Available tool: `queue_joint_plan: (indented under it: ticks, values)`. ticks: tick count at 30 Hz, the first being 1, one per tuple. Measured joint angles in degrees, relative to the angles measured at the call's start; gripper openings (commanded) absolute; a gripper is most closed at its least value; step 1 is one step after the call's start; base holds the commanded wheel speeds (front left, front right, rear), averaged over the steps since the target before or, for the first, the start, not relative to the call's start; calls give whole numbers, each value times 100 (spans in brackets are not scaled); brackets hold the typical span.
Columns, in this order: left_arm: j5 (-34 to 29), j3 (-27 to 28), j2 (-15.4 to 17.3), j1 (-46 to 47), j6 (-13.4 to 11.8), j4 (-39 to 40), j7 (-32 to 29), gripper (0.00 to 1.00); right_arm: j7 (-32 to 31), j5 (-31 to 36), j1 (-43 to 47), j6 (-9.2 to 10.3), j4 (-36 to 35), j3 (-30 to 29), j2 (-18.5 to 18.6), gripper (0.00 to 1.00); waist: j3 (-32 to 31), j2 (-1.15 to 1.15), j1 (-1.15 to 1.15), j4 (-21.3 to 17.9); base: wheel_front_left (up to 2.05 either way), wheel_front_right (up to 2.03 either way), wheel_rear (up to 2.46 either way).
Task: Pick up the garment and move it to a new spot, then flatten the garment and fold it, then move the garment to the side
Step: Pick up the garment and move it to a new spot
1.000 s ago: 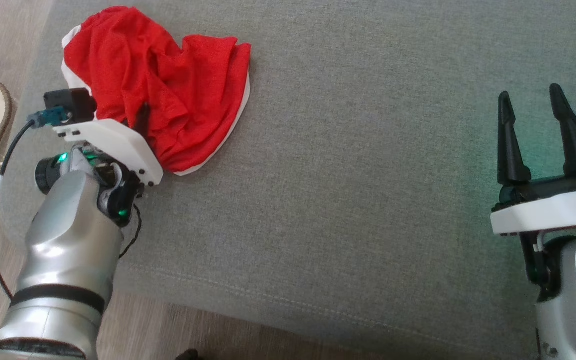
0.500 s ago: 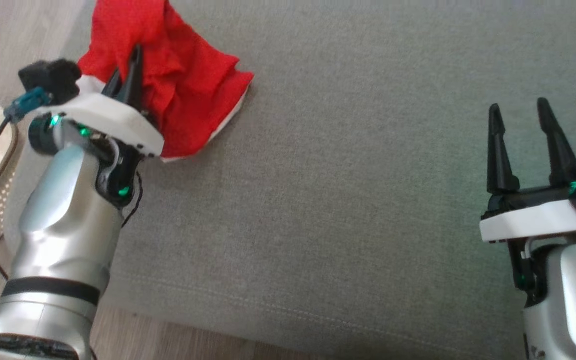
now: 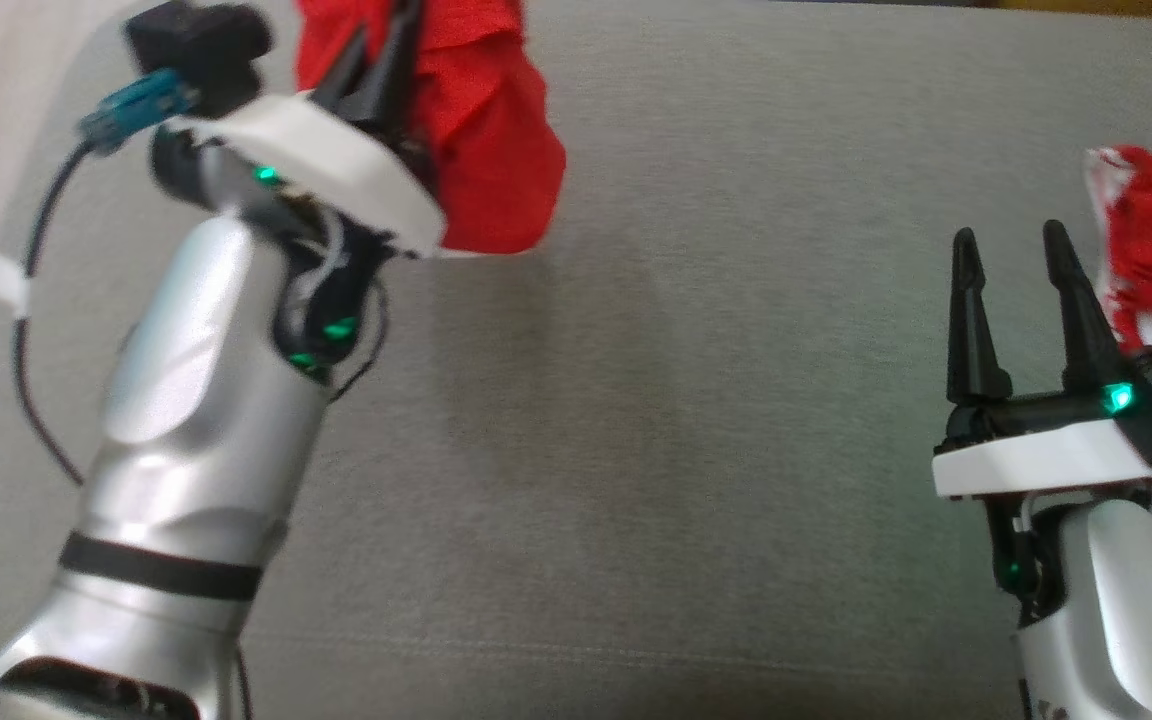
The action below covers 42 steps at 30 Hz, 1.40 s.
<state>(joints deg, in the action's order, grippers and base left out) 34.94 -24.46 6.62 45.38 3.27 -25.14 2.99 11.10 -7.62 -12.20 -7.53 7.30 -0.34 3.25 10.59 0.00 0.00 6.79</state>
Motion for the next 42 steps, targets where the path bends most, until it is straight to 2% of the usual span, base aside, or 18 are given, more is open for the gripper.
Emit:
queue_joint_plan:
  ticks: [5,9,17,18,19,20,24,29,33,36,42]
  values:
    - [-58,-324,-248,173,-218,63,-293,0,102,-190,-25,0,52,183,-8,100,69,0,0,-463,0,0,0]
    - [-154,-694,-398,203,-315,-258,-299,0,159,-353,-164,0,94,380,-9,100,197,0,0,-864,0,0,0]
    - [-67,-1572,-432,357,-355,-1093,-178,0,281,-677,-495,0,158,755,-10,100,522,0,0,-1697,0,0,0]
    - [42,-1717,-437,357,-389,-1114,-127,8,289,-716,-494,0,176,762,-10,100,559,0,0,-1786,0,0,0]
    - [130,-1862,-439,357,-434,-1131,-76,48,309,-758,-494,0,183,765,-9,100,596,0,0,-1866,0,0,0]
    - [221,-2005,-439,358,-480,-1137,-19,100,310,-790,-494,0,187,769,-9,100,635,0,0,-1938,0,0,0]
    - [672,-2547,-439,399,-563,-1115,132,100,312,-802,-495,0,236,768,-10,100,758,0,0,-2087,0,0,0]
    - [1065,-2849,-436,539,-684,-1095,494,100,328,-800,-495,0,300,686,-9,100,709,0,0,-1922,0,0,0]
    - [1230,-2832,-436,681,-721,-1145,758,100,330,-764,-495,0,325,658,-10,100,642,0,0,-1741,0,0,0]
    - [1302,-2640,-402,788,-706,-1269,1005,100,330,-641,-488,0,379,591,-10,100,504,0,0,-1456,0,0,0]
    - [1211,-2352,56,628,-672,-1325,1128,100,335,-475,-396,0,478,497,-10,100,237,0,0,-1081,0,0,0]
